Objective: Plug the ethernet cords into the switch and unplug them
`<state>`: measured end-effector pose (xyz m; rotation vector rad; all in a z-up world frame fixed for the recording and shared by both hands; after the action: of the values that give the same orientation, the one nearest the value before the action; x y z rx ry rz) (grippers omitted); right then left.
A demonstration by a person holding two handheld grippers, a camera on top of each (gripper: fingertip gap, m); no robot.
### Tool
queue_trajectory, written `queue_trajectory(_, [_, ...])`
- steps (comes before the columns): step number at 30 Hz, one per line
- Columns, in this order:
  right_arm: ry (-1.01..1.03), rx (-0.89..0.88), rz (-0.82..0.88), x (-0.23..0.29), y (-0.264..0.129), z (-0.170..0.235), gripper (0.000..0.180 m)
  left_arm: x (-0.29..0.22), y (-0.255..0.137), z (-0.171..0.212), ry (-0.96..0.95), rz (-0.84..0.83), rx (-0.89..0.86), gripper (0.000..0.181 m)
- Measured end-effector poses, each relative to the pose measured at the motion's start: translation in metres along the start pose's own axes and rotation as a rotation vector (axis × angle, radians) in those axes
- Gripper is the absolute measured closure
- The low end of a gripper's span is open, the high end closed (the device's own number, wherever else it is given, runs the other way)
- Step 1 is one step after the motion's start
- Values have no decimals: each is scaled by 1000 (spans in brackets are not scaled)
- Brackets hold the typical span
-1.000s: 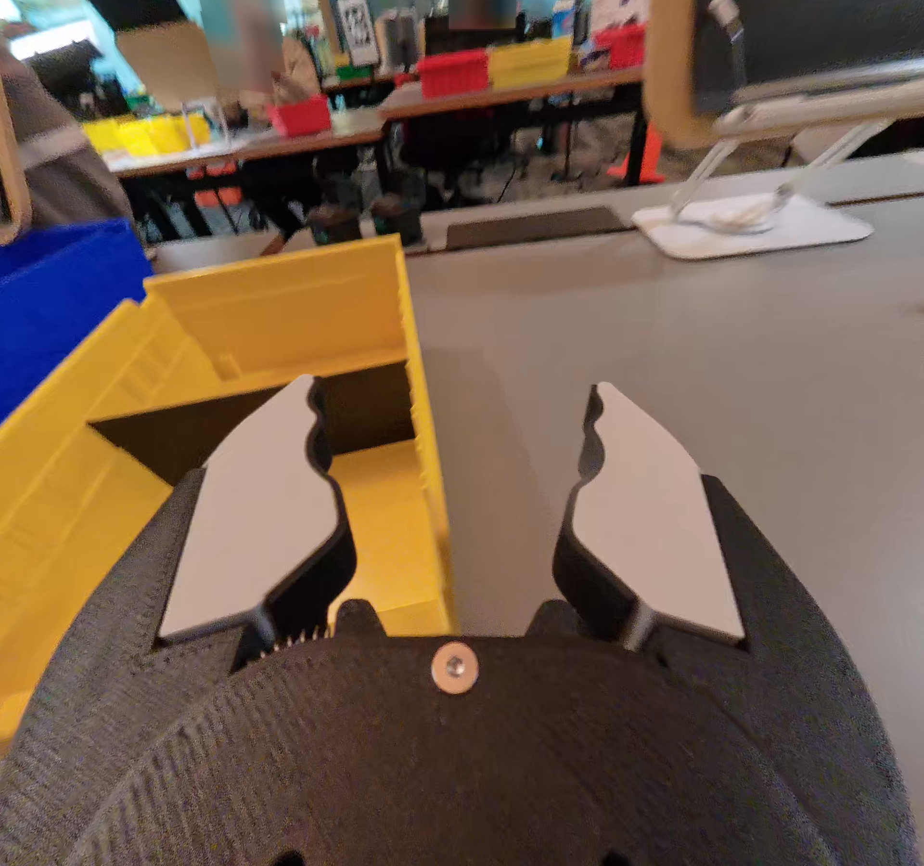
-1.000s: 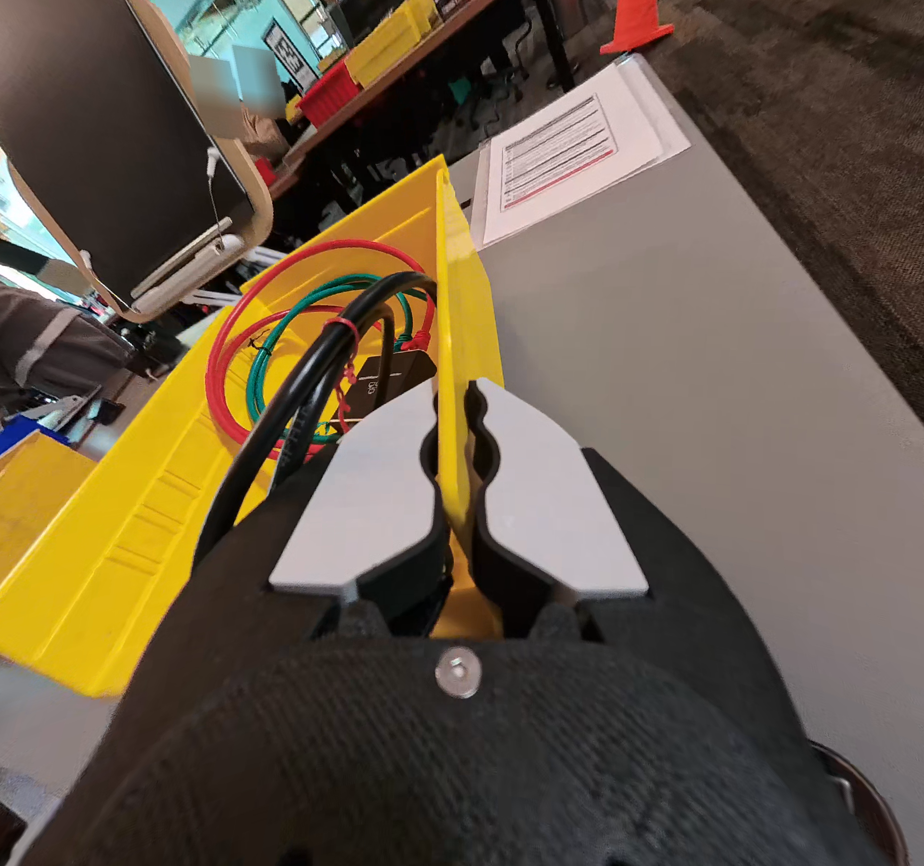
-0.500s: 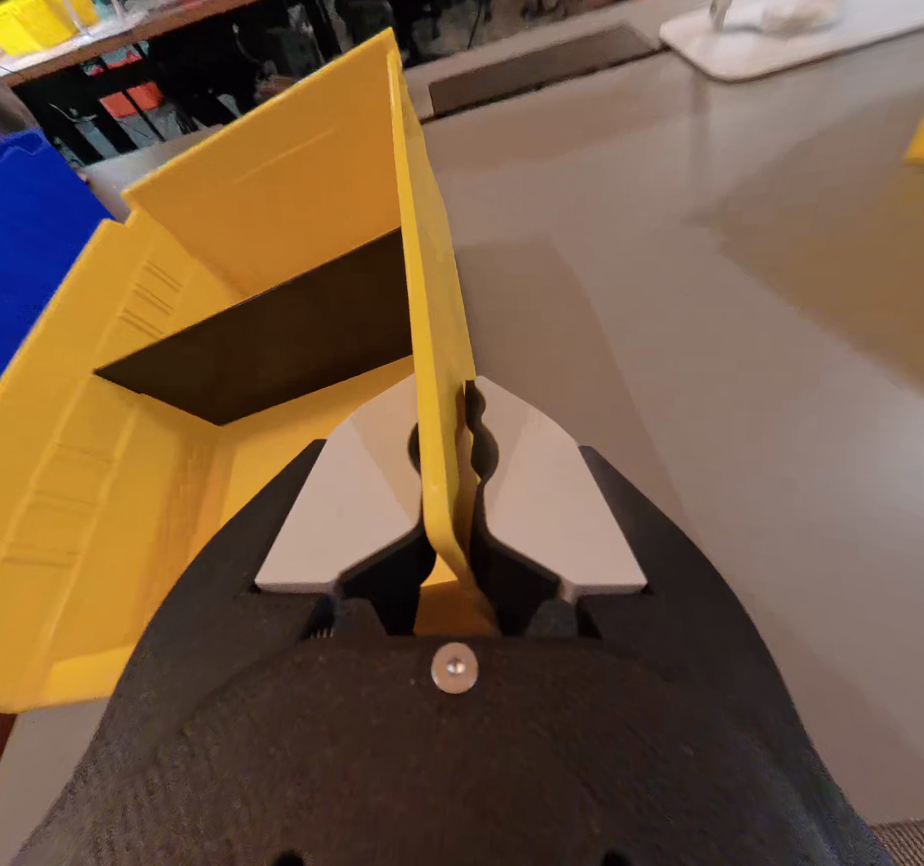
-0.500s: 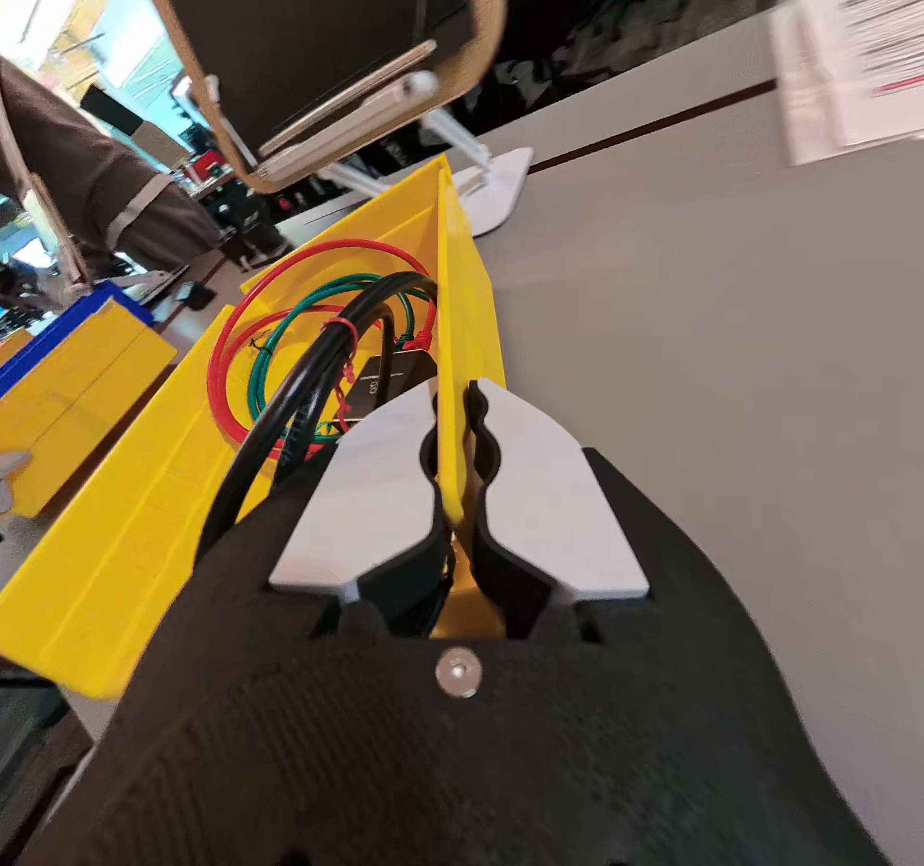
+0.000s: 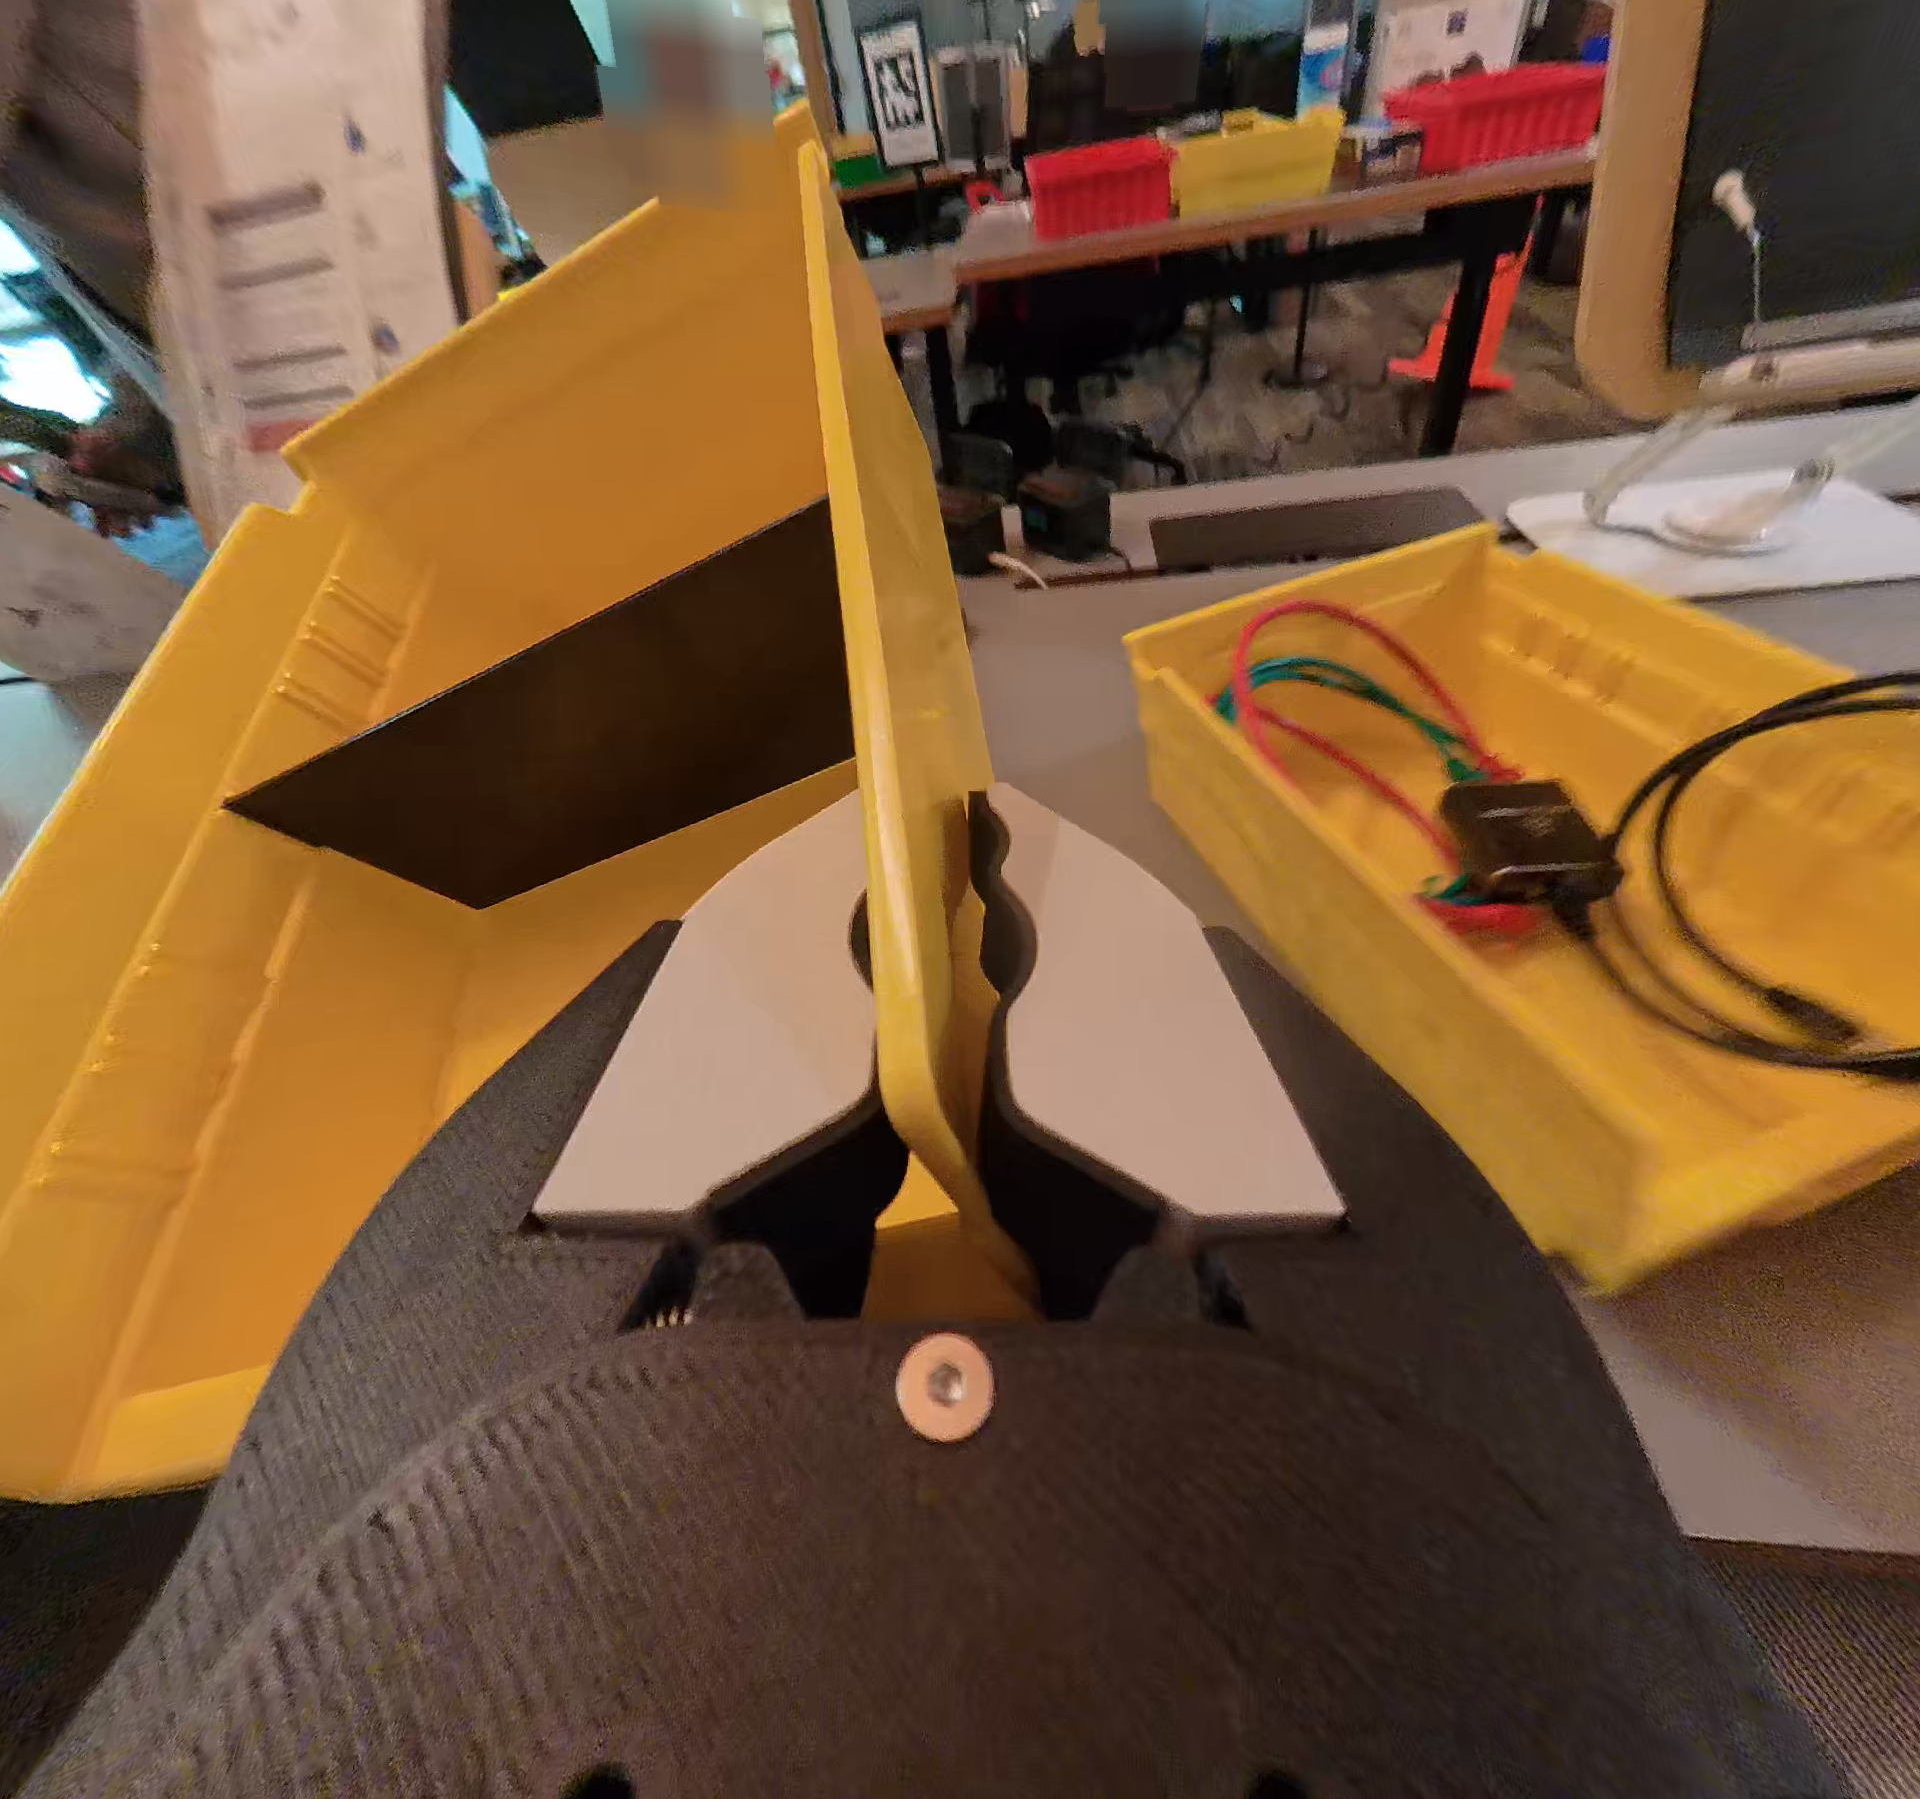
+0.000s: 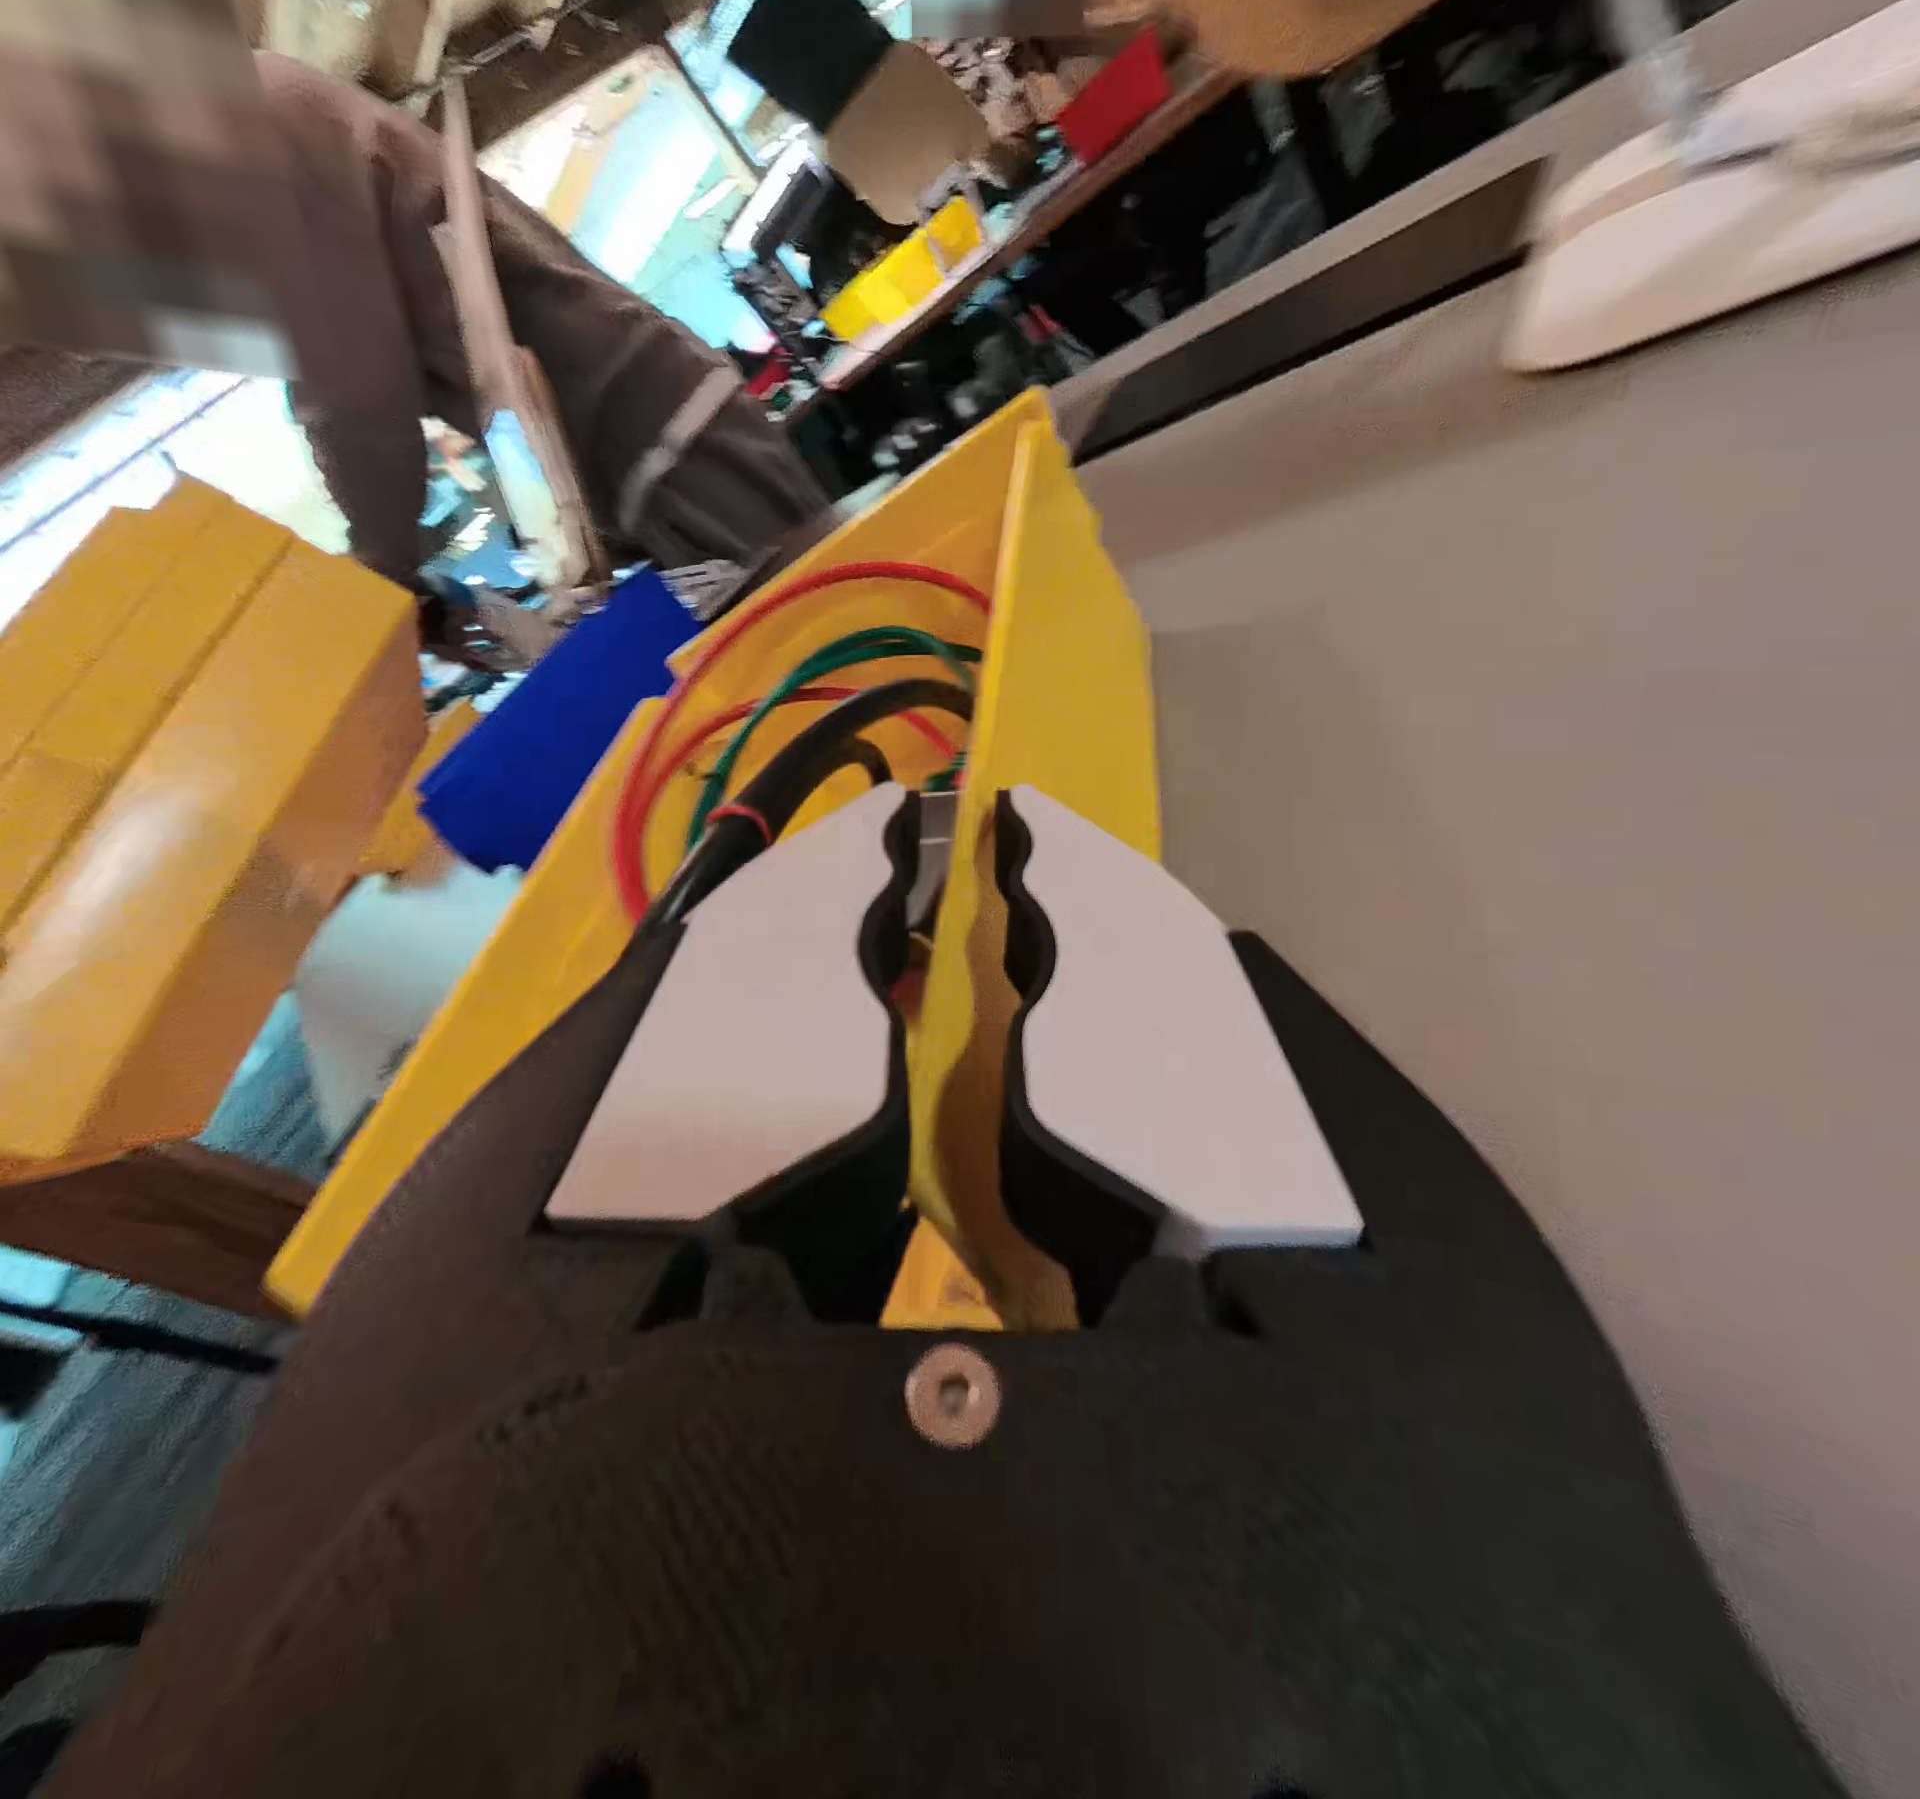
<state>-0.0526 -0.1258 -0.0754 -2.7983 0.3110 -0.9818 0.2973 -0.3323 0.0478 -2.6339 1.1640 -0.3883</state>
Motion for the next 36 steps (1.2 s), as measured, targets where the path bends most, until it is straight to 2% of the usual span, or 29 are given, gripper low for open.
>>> queue_trajectory(1, [-33, 8, -8, 20, 12, 9, 159, 2, -8, -5, 0, -10, -20, 173])
queue_trajectory(2, [-101, 24, 4, 40, 24, 19, 155, 3, -15, -9, 1, -16, -37, 172])
queue_trajectory(4, [-275, 76, -10, 75, 43, 40, 160, 6, -26, -16, -7, -10, -71, 172])
queue_trajectory(6, [-364, 127, -74, 102, 56, 56, 147, 7, -33, -20, -28, 11, -102, 172])
queue_trajectory(12, [-260, 231, -191, 124, 76, 67, 151, 4, -38, -26, -72, 88, -169, 174])
queue_trajectory(15, [-306, 266, -288, 119, 64, 65, 140, -8, -41, -34, -31, 118, -168, 174])
queue_trajectory(19, [-412, 300, -378, 76, 17, 47, 129, -33, -51, -50, 34, 197, -181, 174])
queue_trajectory(24, [-586, 311, -174, -25, -77, -4, 136, -93, -65, -77, 130, 377, -194, 175])
queue_trajectory(27, [-668, 274, -4, -77, -150, -27, 140, -158, -70, -90, 248, 535, -174, 174])
queue_trajectory(30, [-657, 214, 145, -115, -219, -36, 139, -233, -64, -96, 329, 710, -148, 173])
queue_trajectory(33, [-546, 206, 168, -134, -271, -38, 142, -314, -49, -92, 444, 848, -71, 172])
queue_trajectory(36, [-433, 131, 111, -140, -299, -46, 144, -392, -31, -77, 550, 945, 5, 174])
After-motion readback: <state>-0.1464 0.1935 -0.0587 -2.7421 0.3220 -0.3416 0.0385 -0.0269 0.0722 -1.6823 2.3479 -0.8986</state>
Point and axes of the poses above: each gripper's, where its closed fingertips meet, y out along the fingers, z out of its underside, x = y × z across the jaws, the point moved 10 cm from there along -y, back along the fingers, and after that the axes turned 9 degrees about x, right-handed, at the moved point
